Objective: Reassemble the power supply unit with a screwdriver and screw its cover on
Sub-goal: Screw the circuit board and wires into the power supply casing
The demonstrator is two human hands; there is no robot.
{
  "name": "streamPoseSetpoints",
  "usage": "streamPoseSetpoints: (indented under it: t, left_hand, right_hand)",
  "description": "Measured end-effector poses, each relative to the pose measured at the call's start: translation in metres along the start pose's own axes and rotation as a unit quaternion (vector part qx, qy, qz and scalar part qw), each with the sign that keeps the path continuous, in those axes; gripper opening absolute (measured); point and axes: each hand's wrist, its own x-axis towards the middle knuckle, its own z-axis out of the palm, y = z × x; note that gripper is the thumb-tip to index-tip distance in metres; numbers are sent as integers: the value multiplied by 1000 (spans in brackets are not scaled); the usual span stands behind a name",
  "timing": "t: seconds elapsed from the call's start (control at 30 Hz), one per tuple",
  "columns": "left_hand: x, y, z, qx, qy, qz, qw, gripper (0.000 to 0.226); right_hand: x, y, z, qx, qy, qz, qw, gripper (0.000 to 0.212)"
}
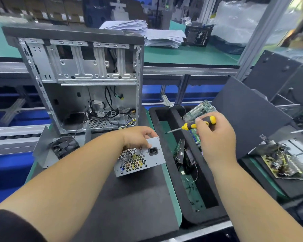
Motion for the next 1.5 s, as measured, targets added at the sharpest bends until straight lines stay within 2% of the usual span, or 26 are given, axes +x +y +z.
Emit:
streamPoseSetpoints:
  t: [0.13,0.4,0.87,1.07,1.17,1.27,1.33,1.43,1.5]
  left_hand:
    - [-1,1,0,0,-4,1,1000,34]
    - [-1,0,2,-15,-1,1,1000,33]
    - [3,-2,-2,-6,4,7,1000,32]
    - [5,-1,-5,-3,4,6,1000,32]
    - [4,-1,-5,-4,-1,5,1000,32]
    - [5,-1,-5,-5,1,7,1000,31]
    - [5,-1,-5,-6,2,8,1000,31]
    - [3,-1,-3,-12,9,12,1000,32]
    - [2,-2,-1,-7,16,15,1000,33]
  right_hand:
    - [-14,-5,3,-29,-34,-47,998,13]
    - [-31,3,8,-116,-82,-91,986,8]
    - [-34,9,12,-124,-82,-86,985,8]
    - [-34,-2,9,-142,-127,-101,976,8]
    - [-29,-15,4,-181,-196,-122,956,8]
    - [-18,-30,-3,-299,-248,-145,910,9]
    - [-13,-39,0,-371,-246,-140,884,17]
    - [-10,-46,13,-510,-189,-135,828,43]
    - [-12,-47,15,-534,-165,-124,820,48]
